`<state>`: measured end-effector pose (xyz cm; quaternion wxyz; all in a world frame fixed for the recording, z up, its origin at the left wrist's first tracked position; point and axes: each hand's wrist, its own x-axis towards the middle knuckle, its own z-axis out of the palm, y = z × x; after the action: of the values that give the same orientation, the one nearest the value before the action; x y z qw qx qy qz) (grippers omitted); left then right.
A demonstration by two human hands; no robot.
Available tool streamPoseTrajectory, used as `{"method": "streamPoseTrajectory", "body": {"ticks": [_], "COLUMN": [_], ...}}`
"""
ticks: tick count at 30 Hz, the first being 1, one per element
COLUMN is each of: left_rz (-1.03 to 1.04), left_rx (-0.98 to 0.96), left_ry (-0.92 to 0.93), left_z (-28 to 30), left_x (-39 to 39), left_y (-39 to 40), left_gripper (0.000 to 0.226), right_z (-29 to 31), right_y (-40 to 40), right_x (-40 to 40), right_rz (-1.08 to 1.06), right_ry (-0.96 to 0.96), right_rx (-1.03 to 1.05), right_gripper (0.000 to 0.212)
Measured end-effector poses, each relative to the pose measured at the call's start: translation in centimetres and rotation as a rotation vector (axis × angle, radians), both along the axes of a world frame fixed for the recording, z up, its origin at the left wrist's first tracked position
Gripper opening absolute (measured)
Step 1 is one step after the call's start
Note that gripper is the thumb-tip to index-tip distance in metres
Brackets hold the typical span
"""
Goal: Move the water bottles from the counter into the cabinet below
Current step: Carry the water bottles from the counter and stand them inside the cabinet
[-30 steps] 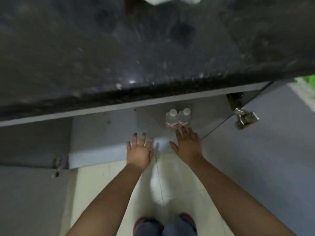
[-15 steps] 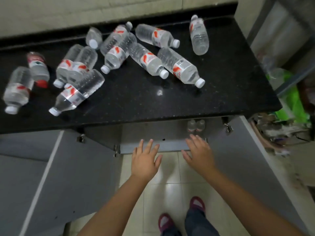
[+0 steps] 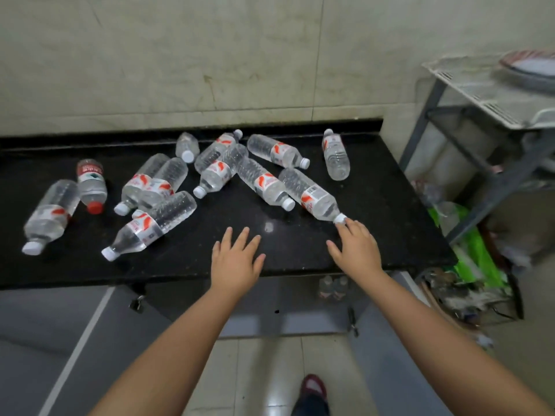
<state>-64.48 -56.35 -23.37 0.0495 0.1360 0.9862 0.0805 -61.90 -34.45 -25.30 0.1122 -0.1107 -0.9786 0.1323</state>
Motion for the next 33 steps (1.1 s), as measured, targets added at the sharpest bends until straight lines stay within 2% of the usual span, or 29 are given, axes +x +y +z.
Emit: {"method": "streamPoseTrajectory", "body": {"ticks": [5, 9, 13, 17, 18, 22, 25, 27, 30, 33], "left_rz": [0.056, -0.025, -0.205, -0.339, -0.374, -0.488, -0.509, -0.554, -0.546, -0.462], "left_rx": [-0.05, -0.117, -0.203, -0.377, -0.391, -0.427, -0.415, -0.385, -0.292, -0.186], "left_ry": [-0.019, -0.063, -0.039, -0.078, -0.028, 0.185, 0.267, 0.316, 0.348, 0.448], "left_z": [0.0, -0.4, -1.4, -2.4, -2.8, -4.3, -4.4, -4.4, -3.6, -1.9], "left_x": [-5.9, -10.4, -14.1, -15.7, -16.0, -17.8, -18.3, -18.1, -17.8, -16.4], "left_y": [4.2, 7.2, 9.4, 11.1, 11.3, 11.9, 11.6, 10.6, 8.6, 5.7], "left_gripper": [0.051, 0.052, 0.053, 0.049, 0.048, 0.044, 0.042, 0.042, 0.045, 0.046], "right_z": [-1.5, -2.8, -3.7, -5.0, -5.3, -6.7, -7.5, -7.6, -6.6, -5.0], "right_y": [2.7, 4.1, 4.9, 5.4, 5.4, 5.0, 5.0, 4.9, 4.5, 3.3], "right_x": [-5.0, -8.0, -9.7, -10.4, -10.5, -10.4, -10.2, -10.1, -9.5, -8.0], "right_rz": [-0.12, -0.16, -0.097, -0.132, -0.133, -0.133, -0.07, -0.058, -0.034, 0.03], "right_ry": [-0.092, -0.122, -0.135, -0.115, -0.112, 0.072, 0.215, 0.268, 0.366, 0.493], "right_rx": [-0.225, -0.376, -0.466, -0.484, -0.507, -0.544, -0.486, -0.482, -0.492, -0.425], "right_gripper": [0.057, 0.066, 0.061, 0.045, 0.042, 0.037, 0.045, 0.043, 0.033, 0.012]}}
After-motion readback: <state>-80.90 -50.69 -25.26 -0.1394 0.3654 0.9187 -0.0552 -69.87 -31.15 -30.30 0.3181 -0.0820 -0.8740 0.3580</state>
